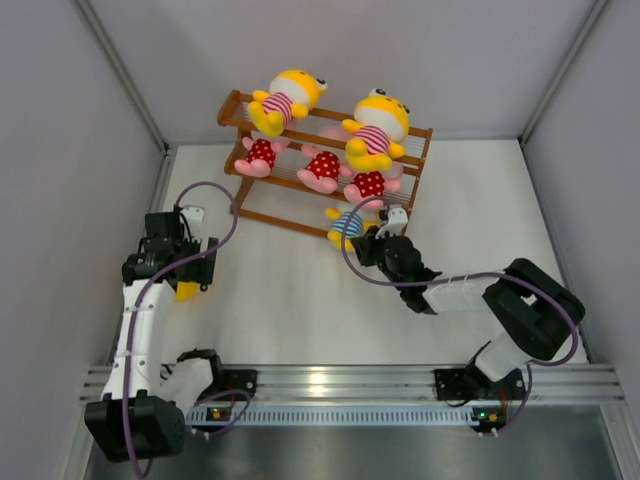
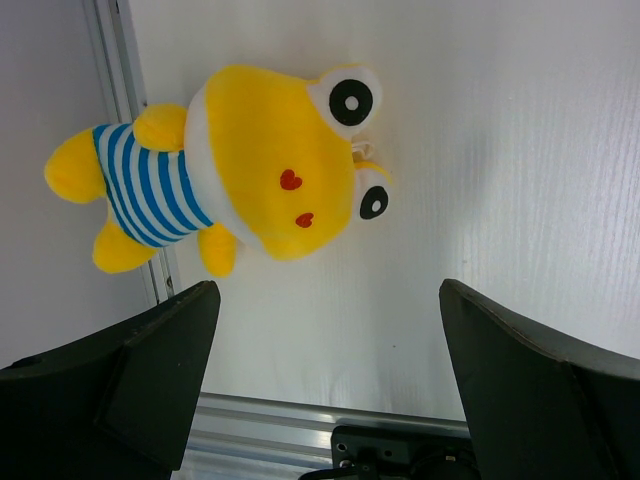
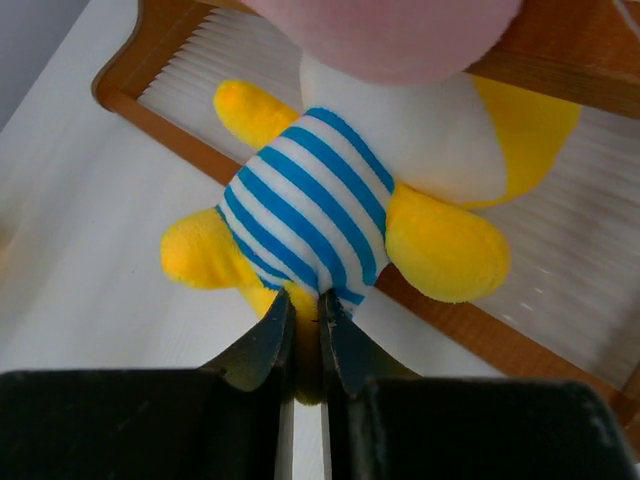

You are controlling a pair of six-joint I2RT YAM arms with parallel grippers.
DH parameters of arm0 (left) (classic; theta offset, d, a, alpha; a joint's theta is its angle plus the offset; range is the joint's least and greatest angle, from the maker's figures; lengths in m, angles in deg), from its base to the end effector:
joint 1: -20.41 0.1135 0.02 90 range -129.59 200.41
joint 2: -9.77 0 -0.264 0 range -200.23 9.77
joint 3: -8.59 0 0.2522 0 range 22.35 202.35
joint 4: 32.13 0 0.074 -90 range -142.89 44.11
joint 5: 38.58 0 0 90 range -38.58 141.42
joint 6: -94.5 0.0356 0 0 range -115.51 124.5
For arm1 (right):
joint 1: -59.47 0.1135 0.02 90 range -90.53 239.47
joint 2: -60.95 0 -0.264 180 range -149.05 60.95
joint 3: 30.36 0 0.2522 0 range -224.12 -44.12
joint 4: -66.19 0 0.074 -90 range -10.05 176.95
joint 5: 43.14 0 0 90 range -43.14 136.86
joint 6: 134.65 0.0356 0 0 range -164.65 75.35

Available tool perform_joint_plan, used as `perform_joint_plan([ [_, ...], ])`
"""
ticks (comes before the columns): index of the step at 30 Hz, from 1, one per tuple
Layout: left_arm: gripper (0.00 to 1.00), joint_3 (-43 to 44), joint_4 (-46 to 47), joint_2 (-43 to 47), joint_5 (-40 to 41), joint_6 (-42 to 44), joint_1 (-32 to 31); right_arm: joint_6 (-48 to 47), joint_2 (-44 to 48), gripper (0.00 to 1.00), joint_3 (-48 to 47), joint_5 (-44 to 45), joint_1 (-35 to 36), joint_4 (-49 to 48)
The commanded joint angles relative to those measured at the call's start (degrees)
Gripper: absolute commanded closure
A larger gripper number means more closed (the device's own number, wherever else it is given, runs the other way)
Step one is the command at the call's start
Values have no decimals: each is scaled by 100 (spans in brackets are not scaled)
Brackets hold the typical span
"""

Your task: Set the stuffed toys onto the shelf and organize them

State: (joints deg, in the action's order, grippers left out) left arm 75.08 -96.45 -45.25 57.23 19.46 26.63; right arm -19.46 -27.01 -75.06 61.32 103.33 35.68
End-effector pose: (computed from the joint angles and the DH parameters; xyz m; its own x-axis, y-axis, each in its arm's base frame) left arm 0.1804 0.0233 0.2927 -0.8090 0.1702 -0.5626 0.0417 0.9714 0.2338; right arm 0.2225 0.2015 0.1806 -0.3548 0.2306 -0.9060 -0.3805 0.8496 0.3653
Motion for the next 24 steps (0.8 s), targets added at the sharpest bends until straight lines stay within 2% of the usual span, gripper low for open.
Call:
perform_joint_plan([
  [1, 3, 97, 240, 44, -44, 42, 11, 65, -98, 89, -281, 408, -96, -671],
  [2, 3, 97, 240, 44, -44, 42, 11, 39, -124, 83, -316, 435, -105, -618],
  [3, 3, 97, 240, 53, -44, 51, 11, -22, -142, 73, -342, 479, -105, -574],
  [6, 3, 97, 240, 53, -44, 42, 2, -14, -125, 59, -395, 505, -105, -442],
  [10, 3, 97, 240, 53, -53, 51, 2, 3, -151, 55, -369, 514, -105, -328],
  [15, 3, 97, 240, 71, -53, 51, -7, -84, 95, 41, -351, 496, -105, -56],
  [19, 2, 211, 231, 1, -88, 121, -15, -417, 524, 34, -369, 523, 26, 295],
  [24, 2, 668, 161, -456, 605, 672, -7, -567, 991, 30, -378, 514, 70, 726],
])
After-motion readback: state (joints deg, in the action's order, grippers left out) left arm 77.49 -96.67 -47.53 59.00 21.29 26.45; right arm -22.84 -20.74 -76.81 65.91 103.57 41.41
